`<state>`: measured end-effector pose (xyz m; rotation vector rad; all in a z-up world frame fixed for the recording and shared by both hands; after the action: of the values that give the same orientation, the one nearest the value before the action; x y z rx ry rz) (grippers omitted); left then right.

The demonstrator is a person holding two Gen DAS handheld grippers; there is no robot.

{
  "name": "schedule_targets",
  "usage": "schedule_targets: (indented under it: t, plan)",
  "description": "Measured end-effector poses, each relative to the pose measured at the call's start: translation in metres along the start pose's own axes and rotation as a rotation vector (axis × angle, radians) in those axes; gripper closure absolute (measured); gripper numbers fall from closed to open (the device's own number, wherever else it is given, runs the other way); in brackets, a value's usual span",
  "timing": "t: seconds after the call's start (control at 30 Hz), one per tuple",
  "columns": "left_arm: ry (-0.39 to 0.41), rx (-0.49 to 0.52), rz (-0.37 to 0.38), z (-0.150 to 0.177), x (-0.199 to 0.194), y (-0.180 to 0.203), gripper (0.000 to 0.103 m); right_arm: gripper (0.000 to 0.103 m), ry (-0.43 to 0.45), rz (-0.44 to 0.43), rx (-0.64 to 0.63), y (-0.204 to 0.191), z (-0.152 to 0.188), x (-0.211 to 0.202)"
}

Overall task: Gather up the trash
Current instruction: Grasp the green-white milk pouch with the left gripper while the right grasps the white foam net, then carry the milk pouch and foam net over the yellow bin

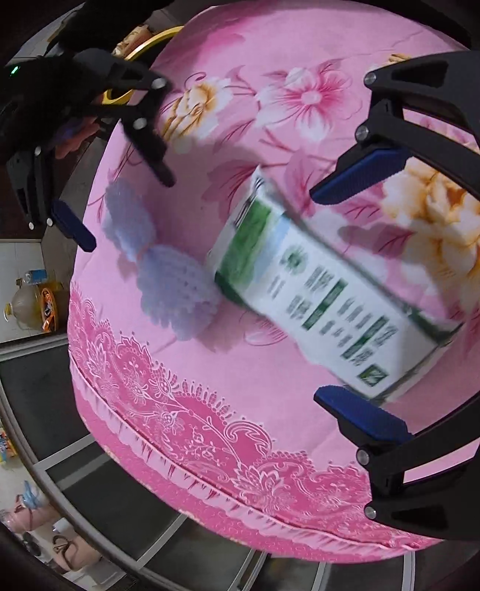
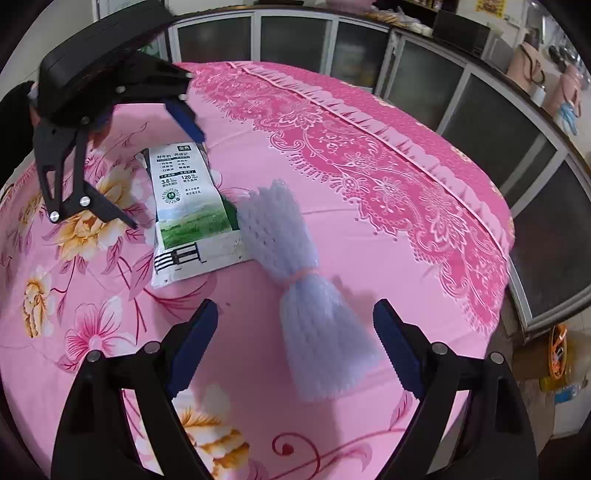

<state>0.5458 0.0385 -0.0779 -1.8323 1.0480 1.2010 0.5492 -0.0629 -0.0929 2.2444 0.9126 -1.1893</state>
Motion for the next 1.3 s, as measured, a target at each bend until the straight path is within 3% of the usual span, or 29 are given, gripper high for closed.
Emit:
schedule_targets:
  t: [0.2, 0.33, 0.4, 0.47, 0.5, 0.83, 0.93, 1.0, 1.3]
  plan:
    - [-0.021, 0.005, 0.022, -0.005, 0.024, -0.007, 0.008, 0.027, -0.033, -0.009, -0.023, -0.001, -0.003, 0.019]
    - [-0.007, 0.024, 0.044, -0.008, 0.034, -0.004, 0.014, 0.038, -0.066, 0.025, -0.026, 0.002, -0.001, 0.031]
    - [0.02, 0.013, 0.052, -0.01, 0.035, -0.005, 0.021, 0.048, -0.075, 0.023, -0.006, 0.005, -0.001, 0.035]
    - [0.049, 0.009, 0.048, -0.01, 0.035, -0.006, 0.028, 0.07, -0.073, 0.033, 0.011, 0.008, -0.001, 0.034]
    - [0.06, 0.01, 0.044, -0.009, 0.033, -0.006, 0.029, 0.074, -0.074, 0.04, 0.023, 0.01, -0.002, 0.034]
    - [0.11, -0.09, -0.009, 0.008, 0.011, -0.002, 0.04, 0.081, -0.039, 0.025, 0.061, -0.001, -0.006, 0.01]
    - [0.133, -0.191, -0.066, 0.016, -0.002, -0.007, 0.04, 0.081, -0.02, 0.03, 0.075, -0.006, -0.007, -0.002]
    - [0.171, -0.238, -0.045, 0.021, -0.013, -0.005, 0.04, 0.081, -0.008, 0.027, 0.101, -0.009, -0.004, -0.011]
    - [0.218, -0.289, -0.055, 0.049, -0.051, 0.048, 0.04, 0.08, 0.028, 0.022, 0.17, -0.031, 0.021, -0.05]
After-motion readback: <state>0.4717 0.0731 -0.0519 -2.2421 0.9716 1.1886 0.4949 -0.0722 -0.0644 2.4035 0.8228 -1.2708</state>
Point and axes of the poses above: each gripper's, at about its wrist camera, not at the fingertips, and x roughly the way its jaws point, y to its right, z to its underside, the point moved 4 cm from there along x, roughly the way its jaws point, and after that the axes turned 3 degrees about x, right-handed, at the moved point
